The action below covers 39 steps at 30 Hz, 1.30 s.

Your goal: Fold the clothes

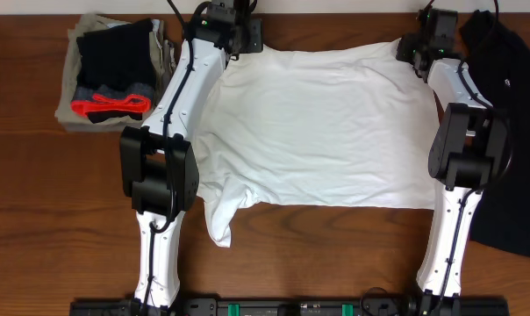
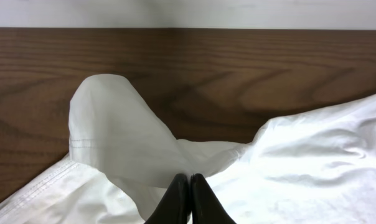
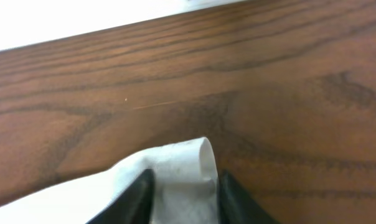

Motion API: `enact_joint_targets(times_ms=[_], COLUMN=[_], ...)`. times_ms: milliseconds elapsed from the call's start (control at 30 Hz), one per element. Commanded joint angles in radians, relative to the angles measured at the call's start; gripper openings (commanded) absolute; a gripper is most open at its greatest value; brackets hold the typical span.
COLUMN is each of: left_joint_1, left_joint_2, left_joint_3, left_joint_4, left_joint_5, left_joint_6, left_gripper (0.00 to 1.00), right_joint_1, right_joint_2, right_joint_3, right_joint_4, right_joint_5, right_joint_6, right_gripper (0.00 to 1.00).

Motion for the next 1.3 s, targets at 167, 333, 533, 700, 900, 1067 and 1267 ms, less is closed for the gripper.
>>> enact_joint_targets(times_ms=[167, 333, 533, 700, 900, 1067, 1267], left_joint_1=[0.003, 0.005, 0.018, 0.029, 0.029, 0.035, 0.037], left_joint_2=[0.006, 0.006, -0.009, -0.049, -0.121, -0.199, -0.279], left_joint_3=[0.007, 0.007, 0.008, 0.008, 0.008, 0.008, 0.008], left_joint_4=[-0.003, 0.002, -0.017, -0.075, -0.182, -0.292, -0.443], left_joint_5=[-0.013, -0.047, -0.050, -0.050, -0.050, -0.050, -0.055], left_joint_6=[0.015, 0.018, 0.041, 0.050, 0.110, 0.131, 0.158], left_gripper=[0.06, 0.06, 0.06, 0.06, 0.06, 0.06, 0.06], right_joint_1=[0.012, 0.002, -0.018, -0.028, -0.046, -0.065, -0.075], right_joint_2=[0.063, 0.049, 0.006, -0.049, -0.121, -0.200, -0.266], right_joint_3=[0.013, 0.041, 0.187, 0.333, 0.421, 0.422, 0.422], right_joint_4=[-0.005, -0.040, -0.254, -0.495, -0.764, -0.932, -1.096], right_joint_5=[-0.031, -0.031, -0.042, -0.039, -0.043, -0.045, -0.046], right_joint_6=[0.019, 0.018, -0.034, -0.065, -0.089, -0.118, -0.151], right_gripper=[0.01, 0.01, 0.01, 0.01, 0.01, 0.01, 0.01])
